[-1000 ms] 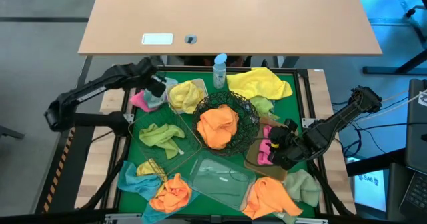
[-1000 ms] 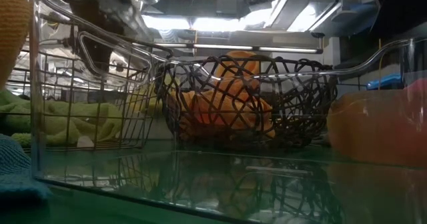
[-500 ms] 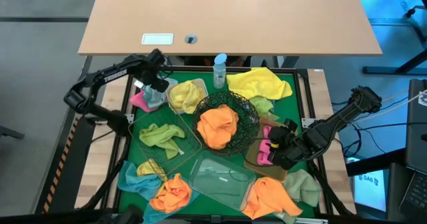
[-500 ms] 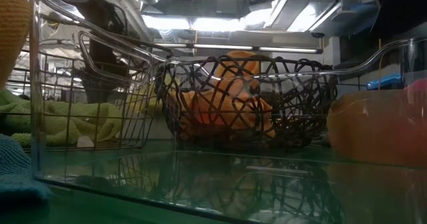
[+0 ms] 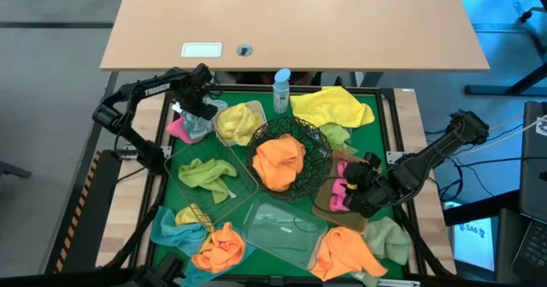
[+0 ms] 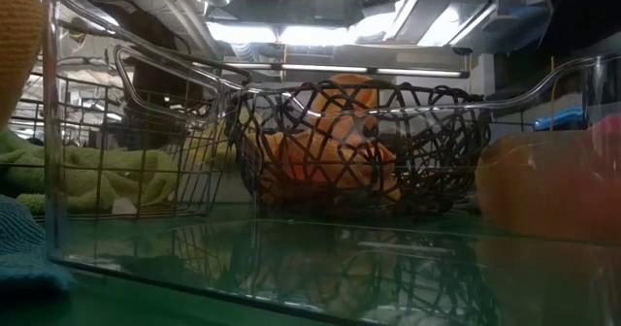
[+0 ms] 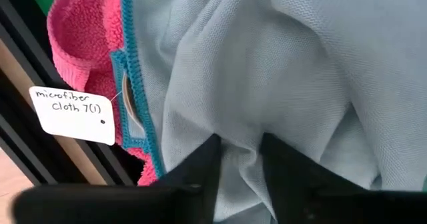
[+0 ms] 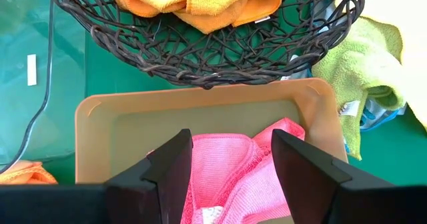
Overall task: Sort microfiber towel by color & place in baskets
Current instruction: Put the top light blue towel into the transparent bin
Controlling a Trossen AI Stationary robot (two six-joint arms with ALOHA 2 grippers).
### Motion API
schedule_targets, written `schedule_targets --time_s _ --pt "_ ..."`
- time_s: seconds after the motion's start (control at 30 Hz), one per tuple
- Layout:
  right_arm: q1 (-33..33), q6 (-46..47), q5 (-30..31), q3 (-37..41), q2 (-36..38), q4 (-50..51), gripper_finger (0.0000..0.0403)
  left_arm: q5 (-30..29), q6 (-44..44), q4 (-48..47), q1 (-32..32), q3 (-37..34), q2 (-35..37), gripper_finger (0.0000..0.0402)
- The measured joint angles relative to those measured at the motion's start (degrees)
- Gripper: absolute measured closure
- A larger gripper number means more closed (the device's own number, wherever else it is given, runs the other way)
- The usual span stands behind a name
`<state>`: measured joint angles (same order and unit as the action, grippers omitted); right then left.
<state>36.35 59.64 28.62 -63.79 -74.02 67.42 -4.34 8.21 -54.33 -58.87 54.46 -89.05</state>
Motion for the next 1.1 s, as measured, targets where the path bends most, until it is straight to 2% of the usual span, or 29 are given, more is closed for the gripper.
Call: schedule_targets --time_s 0.17,0.33,0.47,0.7,0.83,0.93,1.1 --pt "0.0 0.0 0.0 0.0 0.0 0.0 0.0201 0.0 -0.7 -0.3 0.0 0.0 1.6 0.0391" --pt "0.0 0.0 0.0 0.0 0.0 0.0 0.0201 0.3 -0.9 -0.7 0.0 0.0 4.4 0.0399" --pt "0.0 0.0 0.0 0.0 0.0 0.0 0.0201 3.2 -1.3 -0.7 0.0 0.0 8.3 0.04" --pt "0.0 0.0 0.0 0.0 0.0 0.0 0.0201 9.3 -0.9 -0.7 0.0 0.1 20.3 0.0401" --pt "0.0 0.0 0.3 0.0 0.0 0.0 0.0201 13.1 0.6 -1.1 0.1 2.7 28.2 0.0401" --pt "0.0 0.0 0.9 0.0 0.0 0.0 0.0201 18.0 2.5 -0.7 0.2 5.7 33.5 0.0401" --pt "0.0 -0.1 3.6 0.0 0.0 -0.5 0.0201 23.5 7.5 3.1 3.7 10.2 40.1 0.0401"
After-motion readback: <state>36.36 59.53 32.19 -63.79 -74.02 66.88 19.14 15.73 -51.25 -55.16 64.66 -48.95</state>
